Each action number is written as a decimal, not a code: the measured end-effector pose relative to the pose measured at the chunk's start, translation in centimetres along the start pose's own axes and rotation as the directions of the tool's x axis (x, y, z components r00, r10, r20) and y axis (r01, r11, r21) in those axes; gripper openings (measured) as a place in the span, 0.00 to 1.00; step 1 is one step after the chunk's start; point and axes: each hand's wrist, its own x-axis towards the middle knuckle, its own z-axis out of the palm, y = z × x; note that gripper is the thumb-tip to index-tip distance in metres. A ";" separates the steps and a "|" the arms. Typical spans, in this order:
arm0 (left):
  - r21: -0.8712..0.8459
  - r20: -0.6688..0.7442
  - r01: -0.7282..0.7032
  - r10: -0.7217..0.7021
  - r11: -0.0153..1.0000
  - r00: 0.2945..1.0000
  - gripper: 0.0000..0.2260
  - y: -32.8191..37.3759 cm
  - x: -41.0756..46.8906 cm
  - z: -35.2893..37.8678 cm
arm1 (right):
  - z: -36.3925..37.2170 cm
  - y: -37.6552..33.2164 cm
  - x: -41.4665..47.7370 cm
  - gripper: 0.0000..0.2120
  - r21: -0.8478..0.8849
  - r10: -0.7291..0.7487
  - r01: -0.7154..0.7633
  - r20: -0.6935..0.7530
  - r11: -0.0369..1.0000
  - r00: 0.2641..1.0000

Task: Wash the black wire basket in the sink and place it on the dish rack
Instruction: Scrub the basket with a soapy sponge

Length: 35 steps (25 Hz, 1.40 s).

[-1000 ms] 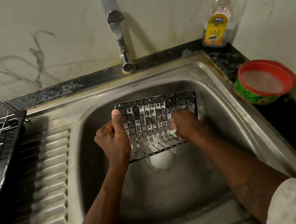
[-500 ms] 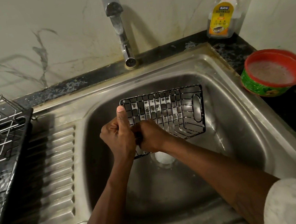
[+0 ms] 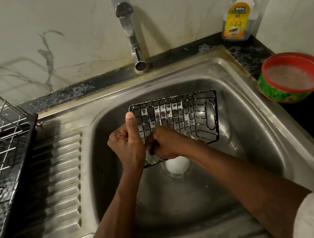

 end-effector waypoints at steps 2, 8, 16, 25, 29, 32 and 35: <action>0.013 -0.010 -0.007 0.007 1.000 1.000 0.34 0.2 0.0 0.0 | -0.6 0.4 -0.7 0.09 0.148 -0.057 0.035 0.148 0.988 0.987; 0.025 -0.024 -0.031 0.031 0.999 0.999 0.32 0.8 -0.4 0.2 | -3.1 2.5 -1.3 0.11 0.145 -0.020 -0.017 0.251 0.989 0.968; 0.061 -0.029 -0.047 0.049 0.997 0.998 0.31 0.6 0.0 -0.1 | -5.2 4.3 -2.5 0.09 0.140 0.073 -0.113 0.264 0.984 0.962; 0.056 -0.048 0.005 -0.002 0.998 0.999 0.31 0.6 0.2 0.1 | -8.0 6.4 -4.0 0.10 -0.047 0.204 -0.200 0.295 0.979 0.934; 0.072 -0.054 0.065 -0.061 0.995 0.997 0.31 0.8 0.4 0.0 | -9.3 6.8 -4.4 0.13 -0.227 0.350 -0.294 0.269 0.928 0.897; 0.072 -0.066 0.117 -0.112 0.991 0.991 0.32 0.6 0.5 0.1 | -9.8 7.2 -4.3 0.13 -0.322 0.401 -0.355 0.089 0.878 0.912; 0.087 -0.092 0.235 -0.227 0.968 0.969 0.32 0.0 0.8 0.0 | -9.8 7.2 -4.2 0.11 -0.296 0.339 -0.366 -0.138 0.882 0.931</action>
